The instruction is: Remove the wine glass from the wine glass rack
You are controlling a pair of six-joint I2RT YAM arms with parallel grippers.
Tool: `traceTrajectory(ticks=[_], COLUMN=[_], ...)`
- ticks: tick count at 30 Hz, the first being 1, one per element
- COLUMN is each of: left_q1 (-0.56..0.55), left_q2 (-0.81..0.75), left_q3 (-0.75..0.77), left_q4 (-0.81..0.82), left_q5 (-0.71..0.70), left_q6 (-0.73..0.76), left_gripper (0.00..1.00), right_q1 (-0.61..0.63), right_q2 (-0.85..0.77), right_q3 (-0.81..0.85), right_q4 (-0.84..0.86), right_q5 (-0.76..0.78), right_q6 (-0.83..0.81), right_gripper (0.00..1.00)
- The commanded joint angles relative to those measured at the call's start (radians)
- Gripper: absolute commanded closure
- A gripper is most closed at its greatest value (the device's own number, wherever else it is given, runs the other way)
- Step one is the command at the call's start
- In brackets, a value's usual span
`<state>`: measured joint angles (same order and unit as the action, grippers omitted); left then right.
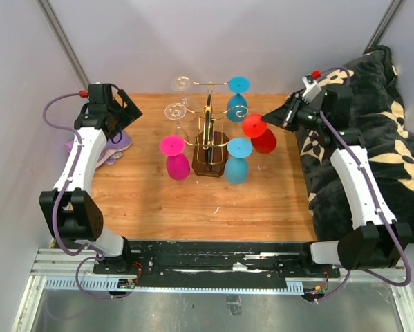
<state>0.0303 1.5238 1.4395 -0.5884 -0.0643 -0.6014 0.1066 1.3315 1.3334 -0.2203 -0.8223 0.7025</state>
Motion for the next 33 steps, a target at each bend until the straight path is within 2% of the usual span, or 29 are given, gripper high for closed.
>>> traceTrajectory(ticks=[1,5,9,16,19,22,29,33], left_q1=[0.002,0.002,0.002,0.002,0.002,0.002,0.002,0.002], left_q2=[-0.053,-0.071,-0.084,-0.076,-0.075,-0.076,-0.079,-0.082], left_q3=[0.008,-0.003,-0.02,-0.02,-0.016,-0.019,-0.039,-0.058], left_q4=[-0.014,-0.01,-0.007,0.019,0.022,0.035,0.058,0.075], left_q5=[0.025,0.033,0.046,0.145,0.161,0.176,0.209,0.221], left_q6=[0.023,0.023,0.028,0.001,0.0,-0.004,-0.019,-0.023], left_gripper=[0.0,0.0,0.0,0.0,0.0,0.0,0.0,0.0], right_q1=[-0.053,-0.055,-0.054,-0.052,-0.051,-0.039,-0.004,-0.003], right_q2=[-0.027,-0.014,-0.043,-0.186,-0.221,-0.214,-0.179,-0.149], right_q3=[0.079,0.159,0.154,-0.05,-0.112,-0.152,-0.304,-0.435], right_q4=[-0.238,-0.318,-0.309,-0.049,0.018,0.022,0.133,0.331], right_q5=[0.111,0.163,0.253,0.397,0.408,0.346,0.403,0.424], right_q6=[-0.243,-0.408,-0.597,-0.986,-1.163,-1.337,-1.574,-1.689], right_gripper=[0.99,0.99,0.99,0.99,0.99,0.99,0.99,0.99])
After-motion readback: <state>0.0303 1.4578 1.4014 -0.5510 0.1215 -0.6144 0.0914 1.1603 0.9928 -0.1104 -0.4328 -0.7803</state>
